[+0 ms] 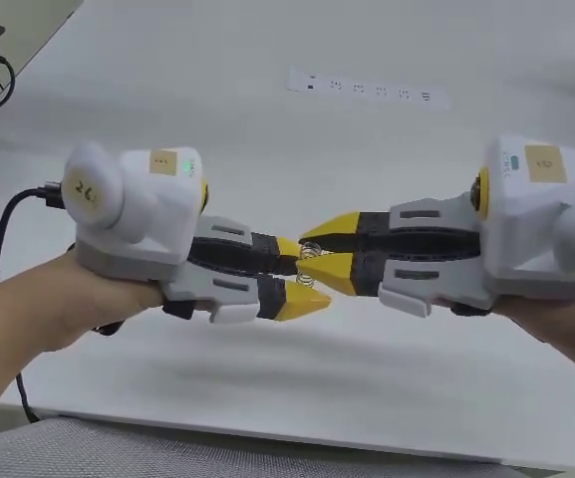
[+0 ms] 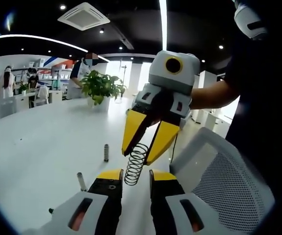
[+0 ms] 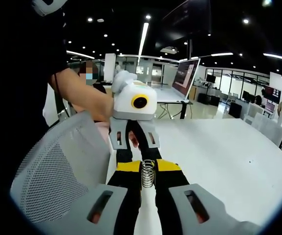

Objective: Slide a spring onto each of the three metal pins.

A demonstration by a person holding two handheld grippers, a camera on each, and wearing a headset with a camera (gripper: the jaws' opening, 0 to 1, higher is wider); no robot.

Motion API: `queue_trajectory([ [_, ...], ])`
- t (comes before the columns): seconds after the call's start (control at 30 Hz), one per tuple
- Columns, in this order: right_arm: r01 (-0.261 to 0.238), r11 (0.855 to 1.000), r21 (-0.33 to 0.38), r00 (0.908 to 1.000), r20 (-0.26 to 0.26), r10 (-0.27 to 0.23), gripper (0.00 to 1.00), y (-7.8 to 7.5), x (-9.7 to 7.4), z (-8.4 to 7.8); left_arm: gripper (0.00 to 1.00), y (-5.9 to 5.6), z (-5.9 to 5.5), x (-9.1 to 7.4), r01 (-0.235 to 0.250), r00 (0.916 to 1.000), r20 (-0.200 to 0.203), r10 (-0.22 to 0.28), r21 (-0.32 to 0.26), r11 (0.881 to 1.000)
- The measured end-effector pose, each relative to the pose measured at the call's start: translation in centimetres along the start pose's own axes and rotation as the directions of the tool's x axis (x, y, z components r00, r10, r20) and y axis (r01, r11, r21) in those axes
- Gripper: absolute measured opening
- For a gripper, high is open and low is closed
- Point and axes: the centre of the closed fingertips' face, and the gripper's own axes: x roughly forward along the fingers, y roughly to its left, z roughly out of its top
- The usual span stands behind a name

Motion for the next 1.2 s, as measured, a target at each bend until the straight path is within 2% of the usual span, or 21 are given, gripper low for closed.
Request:
queue_trajectory([
  [0.1, 0.003, 1.0, 0.005, 1.0, 0.004, -0.003, 0.06, -0.1, -0.1, 0.1, 0.21, 0.3, -0.2, -0.1, -0.016, 0.9998, -0.008, 0.016, -0.007, 1.0],
  [0.2, 0.003, 1.0, 0.003, 1.0, 0.001, -0.003, 0.06, -0.1, -0.1, 0.1, 0.22, 0.6, -0.5, -0.3, -0.026, 0.9994, -0.021, 0.026, -0.001, 1.0],
  [0.47, 0.009, 1.0, 0.0, 1.0, -0.004, -0.009, 0.06, -0.4, 0.0, 0.0, 0.32, 1.5, -0.4, -0.9, -0.07, 0.9973, -0.021, 0.07, -0.001, 0.998],
  [0.6, 0.012, 1.0, 0.001, 0.9999, -0.009, -0.012, 0.06, -0.5, 0.0, -0.2, 0.38, 1.7, -0.5, -1.1, -0.087, 0.9958, -0.029, 0.087, 0.013, 0.996],
  [0.8, 0.015, 1.0, -0.001, 0.9998, -0.015, -0.015, 0.06, -0.5, 0.1, -0.5, 0.42, 1.8, -0.8, -1.2, -0.095, 0.9943, -0.047, 0.096, 0.027, 0.995],
  [0.97, 0.018, 1.0, 0.002, 0.9997, -0.017, -0.018, 0.06, -0.7, 0.0, -0.6, 0.44, 2.4, -0.9, -1.9, -0.123, 0.9911, -0.049, 0.124, 0.02, 0.992],
  [1.07, 0.021, 1.0, 0.003, 0.9996, -0.02, -0.02, 0.06, -0.7, -0.1, -0.7, 0.47, 2.5, -1.0, -2.2, -0.132, 0.9897, -0.052, 0.133, 0.026, 0.991],
  [1.2, 0.022, 1.0, 0.004, 0.9995, -0.021, -0.022, 0.06, -0.7, -0.1, -0.8, 0.54, 3.1, -1.1, -2.7, -0.167, 0.9847, -0.046, 0.168, 0.019, 0.986],
])
